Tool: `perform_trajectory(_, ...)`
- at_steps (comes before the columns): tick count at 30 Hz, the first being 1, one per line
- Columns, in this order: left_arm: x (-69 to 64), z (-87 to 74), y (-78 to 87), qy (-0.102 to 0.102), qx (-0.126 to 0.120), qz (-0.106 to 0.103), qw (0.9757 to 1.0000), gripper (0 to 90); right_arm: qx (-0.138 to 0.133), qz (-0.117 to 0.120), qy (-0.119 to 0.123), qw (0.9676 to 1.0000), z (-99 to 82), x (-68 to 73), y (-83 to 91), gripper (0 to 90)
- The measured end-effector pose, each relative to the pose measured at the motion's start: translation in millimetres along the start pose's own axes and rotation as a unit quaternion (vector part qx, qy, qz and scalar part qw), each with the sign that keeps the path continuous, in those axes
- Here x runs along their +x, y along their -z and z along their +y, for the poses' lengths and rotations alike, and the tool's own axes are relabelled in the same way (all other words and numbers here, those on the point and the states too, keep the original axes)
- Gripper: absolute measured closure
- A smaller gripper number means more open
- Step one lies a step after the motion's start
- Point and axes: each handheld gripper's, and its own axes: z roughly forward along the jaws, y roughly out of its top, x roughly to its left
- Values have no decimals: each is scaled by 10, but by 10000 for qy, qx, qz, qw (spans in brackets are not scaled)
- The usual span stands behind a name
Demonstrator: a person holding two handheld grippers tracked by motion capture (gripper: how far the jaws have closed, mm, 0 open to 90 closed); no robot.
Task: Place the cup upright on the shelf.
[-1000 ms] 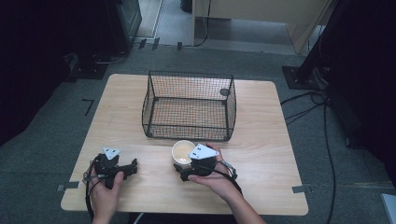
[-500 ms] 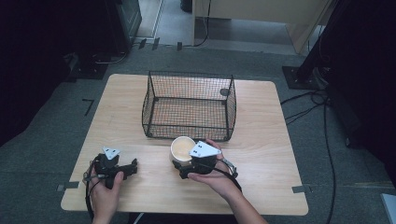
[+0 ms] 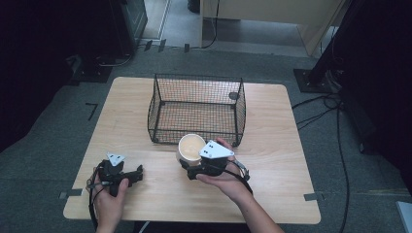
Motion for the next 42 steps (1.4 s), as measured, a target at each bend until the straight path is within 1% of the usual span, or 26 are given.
perform_trajectory(14, 0, 1, 0, 2, -3, 0, 10000, 0, -238, -97, 57, 9997, 231, -90, 19, 83)
perform_trajectory(16, 0, 0, 0, 2, -4, 0, 10000, 0, -276, -112, 42, 9995, 272, -110, 25, 83)
perform_trajectory(18, 0, 0, -1, 1, -8, 1, 10000, 0, -311, -156, 83, 9994, 336, -142, 31, 83)
perform_trajectory(20, 0, 1, 0, 2, -1, 0, 10000, 0, -330, -170, 80, 9993, 358, -152, 32, 83)
perform_trajectory(21, 0, 1, 0, 1, -2, 1, 10000, 0, -353, -213, 115, 9991, 407, -176, 35, 83)
perform_trajectory(26, 1, 1, 1, 0, 2, -2, 10000, 0, -417, -267, 132, 9987, 494, -219, 35, 83)
perform_trajectory(29, 1, 1, 1, 1, 1, -2, 10000, 0, -495, -311, 145, 9982, 592, -266, 31, 83)
perform_trajectory(30, 1, 1, 1, 1, 1, -2, 10000, 0, -495, -311, 145, 9982, 592, -266, 31, 83)
perform_trajectory(32, 1, 1, 1, 0, 2, -1, 10000, 0, -541, -361, 174, 9977, 662, -301, 12, 83)
perform_trajectory(33, 1, 1, 1, 0, 4, -4, 10000, 0, -541, -361, 174, 9977, 662, -301, 12, 83)
perform_trajectory(36, 0, 1, 0, 7, -5, 0, 10000, 0, -581, -425, 182, 9972, 749, -354, -30, 83)
perform_trajectory(42, -1, 1, 0, 10, -8, -2, 10000, 0, -611, -501, 184, 9967, 841, -440, -105, 83)
